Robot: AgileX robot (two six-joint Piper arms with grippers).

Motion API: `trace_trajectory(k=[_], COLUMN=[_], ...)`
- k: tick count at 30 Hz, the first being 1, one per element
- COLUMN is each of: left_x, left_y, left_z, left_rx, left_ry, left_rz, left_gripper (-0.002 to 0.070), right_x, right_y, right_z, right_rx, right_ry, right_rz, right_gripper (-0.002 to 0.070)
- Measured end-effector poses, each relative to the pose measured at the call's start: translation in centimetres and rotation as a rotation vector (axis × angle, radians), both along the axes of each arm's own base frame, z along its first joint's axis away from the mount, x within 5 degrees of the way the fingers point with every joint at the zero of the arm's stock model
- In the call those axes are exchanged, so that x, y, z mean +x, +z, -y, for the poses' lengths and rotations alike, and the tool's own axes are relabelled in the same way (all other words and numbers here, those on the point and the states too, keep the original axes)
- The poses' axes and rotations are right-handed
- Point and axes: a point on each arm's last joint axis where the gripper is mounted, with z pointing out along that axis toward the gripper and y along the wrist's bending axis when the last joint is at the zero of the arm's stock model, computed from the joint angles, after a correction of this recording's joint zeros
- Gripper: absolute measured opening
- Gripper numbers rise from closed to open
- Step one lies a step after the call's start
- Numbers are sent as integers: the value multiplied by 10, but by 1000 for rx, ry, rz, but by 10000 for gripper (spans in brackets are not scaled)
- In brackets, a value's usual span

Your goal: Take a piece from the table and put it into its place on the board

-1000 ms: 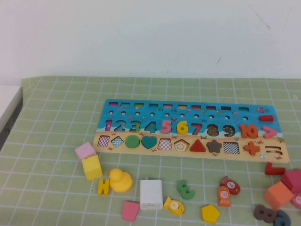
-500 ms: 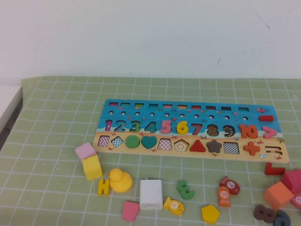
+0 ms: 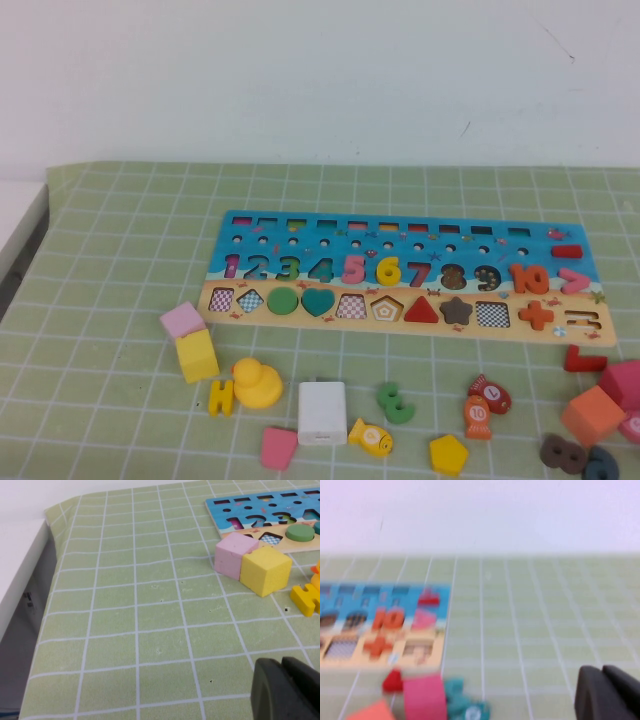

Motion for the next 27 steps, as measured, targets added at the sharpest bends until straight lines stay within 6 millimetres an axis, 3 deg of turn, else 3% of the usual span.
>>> trace_trajectory(k=[5,15,23,27], left_x=[0,0,0,0], left_y=[0,0,0,0], left_z=[0,0,0,0], left_rx=[0,0,0,0], left_ry=[0,0,0,0], left_rz=[0,0,0,0], left_gripper=[-2,-2,-2,-2], right_x=[-6,-7,-11,-12], right_y=[-27,-27,-54,-54], right_z=[-1,-3,-3,-2], right_rx=[-9,69,132,131], right_ry=[-2,5,-22,-32], right_rz=[180,256,-35,-46], right_gripper=[-1,-1,-1,-1])
